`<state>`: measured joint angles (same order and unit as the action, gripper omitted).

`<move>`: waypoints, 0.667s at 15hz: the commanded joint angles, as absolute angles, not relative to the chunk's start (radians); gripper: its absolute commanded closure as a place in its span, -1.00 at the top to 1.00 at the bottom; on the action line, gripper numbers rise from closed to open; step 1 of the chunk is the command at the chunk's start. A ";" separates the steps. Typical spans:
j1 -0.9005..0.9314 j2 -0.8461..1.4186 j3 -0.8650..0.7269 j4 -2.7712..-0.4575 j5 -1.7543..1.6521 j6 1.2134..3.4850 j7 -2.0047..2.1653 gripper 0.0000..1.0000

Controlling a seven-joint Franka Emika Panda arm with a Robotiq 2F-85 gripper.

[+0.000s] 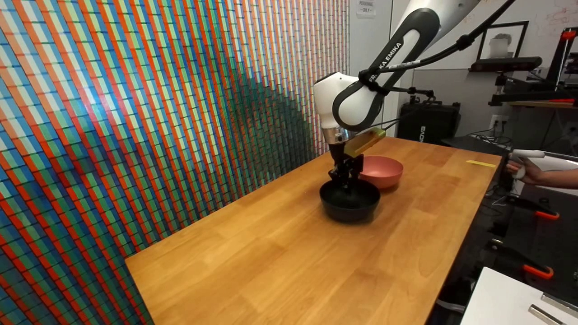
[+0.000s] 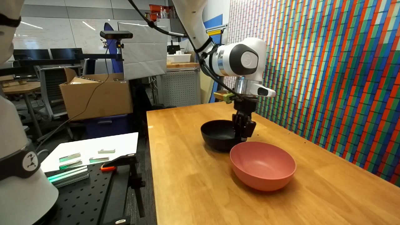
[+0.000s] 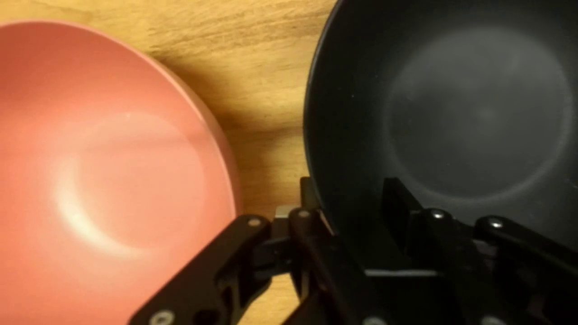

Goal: Put the black bowl in the pink bowl

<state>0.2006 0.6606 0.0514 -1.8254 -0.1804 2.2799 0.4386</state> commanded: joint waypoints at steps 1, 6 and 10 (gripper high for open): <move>0.220 0.677 0.026 -1.780 -0.155 2.239 0.410 -0.78; 0.218 0.672 0.028 -1.761 -0.156 2.211 0.399 -0.84; 0.216 0.651 0.026 -1.748 -0.158 2.192 0.393 -0.83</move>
